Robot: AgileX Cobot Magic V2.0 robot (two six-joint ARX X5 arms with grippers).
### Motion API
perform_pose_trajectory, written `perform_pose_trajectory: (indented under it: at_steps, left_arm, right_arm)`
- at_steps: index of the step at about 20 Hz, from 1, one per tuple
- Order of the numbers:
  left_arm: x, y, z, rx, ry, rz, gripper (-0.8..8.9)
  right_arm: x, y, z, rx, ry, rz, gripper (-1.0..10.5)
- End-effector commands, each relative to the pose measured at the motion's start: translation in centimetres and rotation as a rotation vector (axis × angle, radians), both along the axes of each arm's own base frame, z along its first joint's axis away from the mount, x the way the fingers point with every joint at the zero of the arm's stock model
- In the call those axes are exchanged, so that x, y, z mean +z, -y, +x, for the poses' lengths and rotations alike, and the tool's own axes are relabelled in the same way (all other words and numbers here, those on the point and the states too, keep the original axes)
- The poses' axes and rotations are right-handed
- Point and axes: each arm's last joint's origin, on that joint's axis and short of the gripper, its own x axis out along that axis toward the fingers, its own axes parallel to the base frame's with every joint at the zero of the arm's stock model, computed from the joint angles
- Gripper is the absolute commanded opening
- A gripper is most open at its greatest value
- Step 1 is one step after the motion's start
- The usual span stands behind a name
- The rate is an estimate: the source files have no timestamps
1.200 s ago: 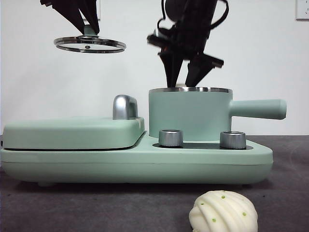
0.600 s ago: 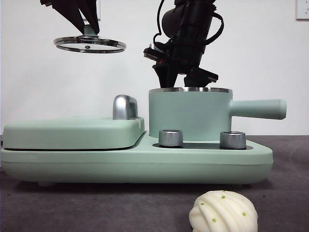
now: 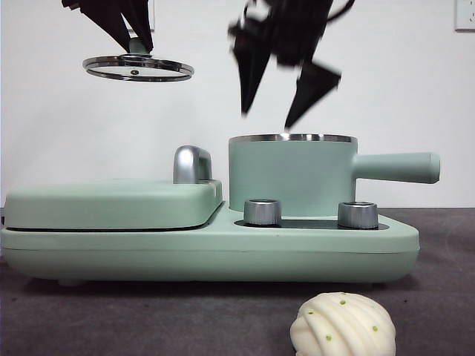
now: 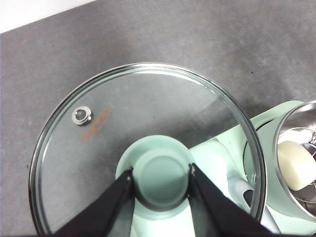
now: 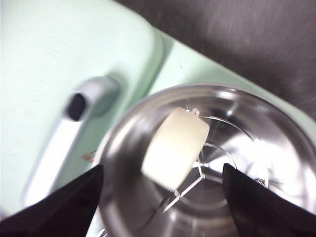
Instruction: Put the buns in a small steamer
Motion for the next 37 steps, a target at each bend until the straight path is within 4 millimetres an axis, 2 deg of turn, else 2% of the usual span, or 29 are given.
perform_pose_trajectory:
  at_steps: [1,4,7,11,15,18,23,27,29,33,37]
  left_arm:
    - [1.3,0.0,-0.4,0.005,0.057,-0.025,0.2]
    - [1.3,0.0,-0.4,0.005,0.057,-0.025,0.2]
    - [1.3,0.1,-0.4,0.005,0.056,-0.025,0.2]
    - [1.2,0.1,-0.3,0.005,0.055,-0.024,0.2]
    - [1.2,0.1,-0.3,0.004,0.054,-0.024,0.2]
    - [1.2,0.1,-0.3,0.004,0.053,-0.024,0.2]
    - [1.2,0.1,-0.3,0.004,0.052,-0.024,0.2]
    - [1.2,0.1,-0.3,0.004,0.052,-0.024,0.2]
    - [1.2,0.1,-0.3,0.003,0.052,-0.024,0.2]
    - [1.2,0.1,-0.3,0.004,0.052,-0.024,0.2]
    - [1.2,0.1,-0.3,0.004,0.052,-0.024,0.2]
  right_arm:
    - [2.9,1.2,-2.9,0.012,0.007,-0.015,3.8]
    - [5.4,2.7,-7.0,0.013,0.075,-0.051,3.8]
    - [5.3,4.3,-10.9,0.036,0.048,-0.064,3.8]
    - [2.8,5.7,-15.9,0.094,-0.031,-0.112,3.8]
    - [-0.8,6.5,-19.4,0.149,-0.128,-0.176,3.8]
    - [-3.6,6.7,-20.6,0.179,-0.163,-0.18,3.8]
    - [-9.5,5.5,-21.6,0.218,-0.184,-0.146,3.8]
    - [-13.4,4.2,-22.6,0.281,-0.117,-0.099,3.8]
    - [-14.3,3.5,-22.8,0.297,-0.075,-0.061,3.8]
    - [-14.8,2.5,-22.8,0.31,-0.015,-0.049,3.8]
    - [-16.1,1.8,-22.4,0.311,-0.04,-0.084,3.8]
